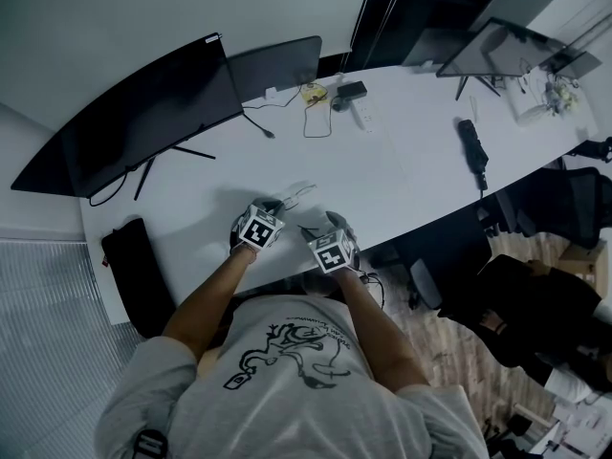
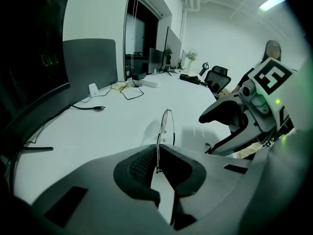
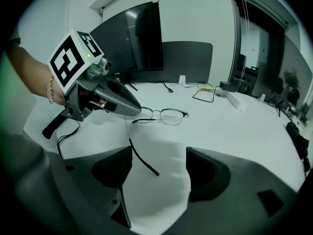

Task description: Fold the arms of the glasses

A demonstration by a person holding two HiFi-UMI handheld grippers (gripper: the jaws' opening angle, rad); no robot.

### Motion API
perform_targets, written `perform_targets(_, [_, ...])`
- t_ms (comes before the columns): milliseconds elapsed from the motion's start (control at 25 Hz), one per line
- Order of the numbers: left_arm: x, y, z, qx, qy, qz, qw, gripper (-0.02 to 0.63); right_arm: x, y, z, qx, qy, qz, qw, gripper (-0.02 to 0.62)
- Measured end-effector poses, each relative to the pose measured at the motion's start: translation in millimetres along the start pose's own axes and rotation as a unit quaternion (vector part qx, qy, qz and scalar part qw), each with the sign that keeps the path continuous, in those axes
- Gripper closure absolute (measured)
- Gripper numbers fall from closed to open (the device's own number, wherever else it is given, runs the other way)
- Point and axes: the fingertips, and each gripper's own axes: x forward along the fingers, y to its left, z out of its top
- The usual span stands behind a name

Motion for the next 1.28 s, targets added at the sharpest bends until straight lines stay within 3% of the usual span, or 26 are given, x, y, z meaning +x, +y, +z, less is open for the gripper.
perform_targets(1280, [-0.5,-1.7,-5.3,0.016,-0.003,-0.009,0.9998,0.569,9.2,-17.5,8.4,0.010,0.004,-0.013,1.000,0.247])
